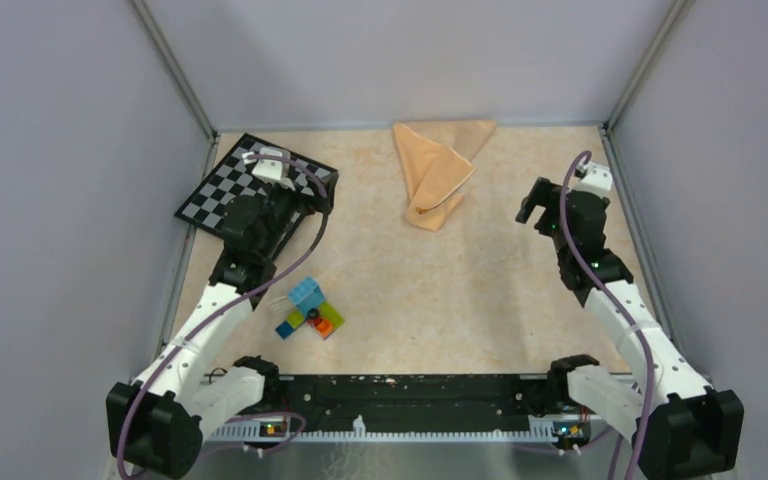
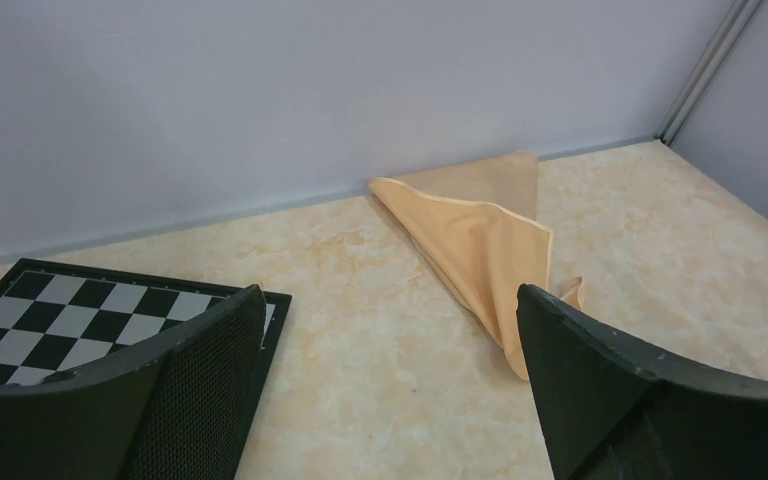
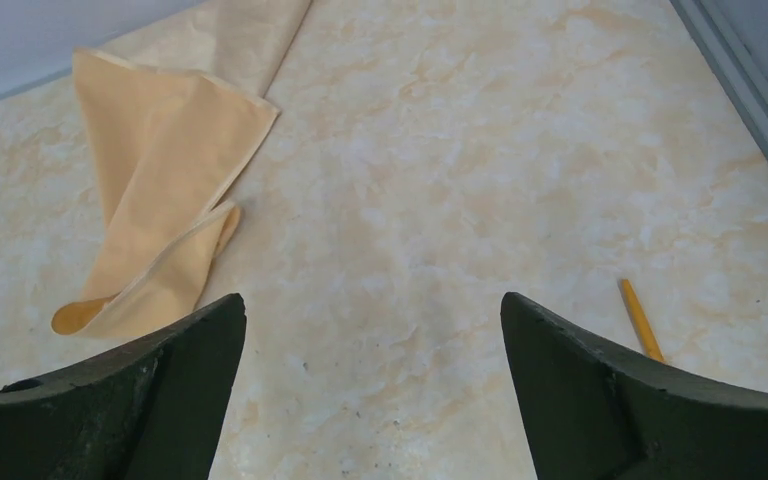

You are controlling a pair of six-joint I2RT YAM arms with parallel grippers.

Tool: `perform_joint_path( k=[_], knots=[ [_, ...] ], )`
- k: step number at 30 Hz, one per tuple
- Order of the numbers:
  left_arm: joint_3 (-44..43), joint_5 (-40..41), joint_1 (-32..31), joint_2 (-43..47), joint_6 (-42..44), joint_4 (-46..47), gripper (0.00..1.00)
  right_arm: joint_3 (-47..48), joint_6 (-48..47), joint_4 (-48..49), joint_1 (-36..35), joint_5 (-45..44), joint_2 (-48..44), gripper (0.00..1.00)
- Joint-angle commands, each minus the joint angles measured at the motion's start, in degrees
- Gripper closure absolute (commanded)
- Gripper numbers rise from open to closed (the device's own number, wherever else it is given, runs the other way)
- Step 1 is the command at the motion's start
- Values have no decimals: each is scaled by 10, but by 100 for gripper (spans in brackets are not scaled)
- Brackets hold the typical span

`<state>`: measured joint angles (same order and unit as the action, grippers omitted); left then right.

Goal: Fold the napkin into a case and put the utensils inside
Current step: Pick up the crumpled napkin from the center of the board.

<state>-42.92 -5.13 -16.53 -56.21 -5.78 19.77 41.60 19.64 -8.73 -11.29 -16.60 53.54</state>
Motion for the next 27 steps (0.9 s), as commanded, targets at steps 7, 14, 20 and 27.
perform_joint_path(
  k=[7, 14, 20, 27],
  knots=[
    [-18, -27, 1, -16, 4, 33, 1, 69, 97, 122, -10, 15, 201, 1],
    [-17, -20, 1, -33, 10, 26, 1, 242, 190, 91, -9, 122, 450, 1],
    [-19, -21, 0, -41, 12, 23, 1, 374, 226, 99, 2, 277, 614, 1],
    [-23, -33, -1, -46, 5, 21, 1, 355, 362, 296, 52, 416, 707, 29]
  ],
)
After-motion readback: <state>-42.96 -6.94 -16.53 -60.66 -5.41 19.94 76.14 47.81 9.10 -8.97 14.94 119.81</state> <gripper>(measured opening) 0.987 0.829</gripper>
